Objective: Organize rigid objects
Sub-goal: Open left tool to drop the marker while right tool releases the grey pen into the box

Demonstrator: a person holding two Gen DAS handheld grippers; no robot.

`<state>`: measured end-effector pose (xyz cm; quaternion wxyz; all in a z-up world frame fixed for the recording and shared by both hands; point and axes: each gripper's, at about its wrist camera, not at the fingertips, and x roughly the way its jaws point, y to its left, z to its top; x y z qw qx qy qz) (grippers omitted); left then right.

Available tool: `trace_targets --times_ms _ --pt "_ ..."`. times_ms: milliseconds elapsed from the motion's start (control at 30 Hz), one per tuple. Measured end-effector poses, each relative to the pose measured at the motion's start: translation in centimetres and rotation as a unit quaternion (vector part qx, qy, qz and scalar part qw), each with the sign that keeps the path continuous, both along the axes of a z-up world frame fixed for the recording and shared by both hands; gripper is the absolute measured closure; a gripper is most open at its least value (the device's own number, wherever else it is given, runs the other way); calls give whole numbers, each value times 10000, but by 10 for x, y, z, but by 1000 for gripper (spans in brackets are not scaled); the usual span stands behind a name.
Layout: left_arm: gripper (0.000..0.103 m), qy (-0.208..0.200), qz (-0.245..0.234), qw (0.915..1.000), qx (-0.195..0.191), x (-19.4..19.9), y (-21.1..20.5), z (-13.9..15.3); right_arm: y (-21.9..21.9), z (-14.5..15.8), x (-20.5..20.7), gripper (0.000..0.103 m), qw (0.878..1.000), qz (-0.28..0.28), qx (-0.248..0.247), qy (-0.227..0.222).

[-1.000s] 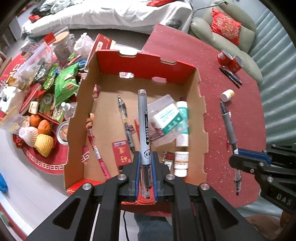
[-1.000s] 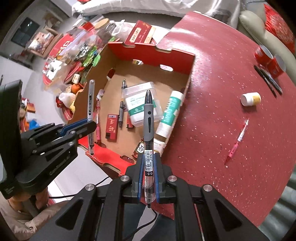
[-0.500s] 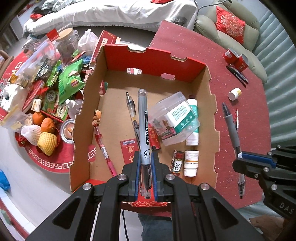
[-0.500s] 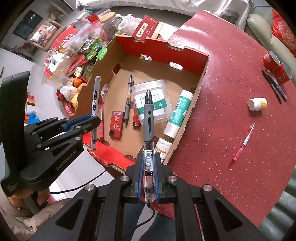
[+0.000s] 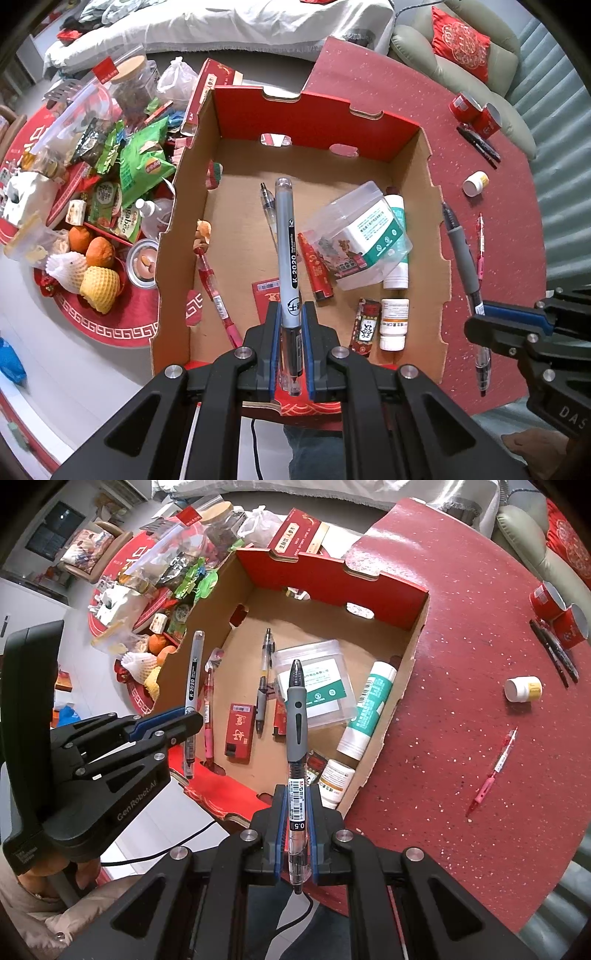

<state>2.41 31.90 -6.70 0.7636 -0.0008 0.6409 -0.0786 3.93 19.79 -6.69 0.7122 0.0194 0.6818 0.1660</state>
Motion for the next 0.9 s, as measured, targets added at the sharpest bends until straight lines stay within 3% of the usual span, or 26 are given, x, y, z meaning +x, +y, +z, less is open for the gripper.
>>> trace_targets --times_ms 900 --pt "91 434 -225 9978 452 24 -7 -46 32 -56 14 92 9989 69 -150 434"
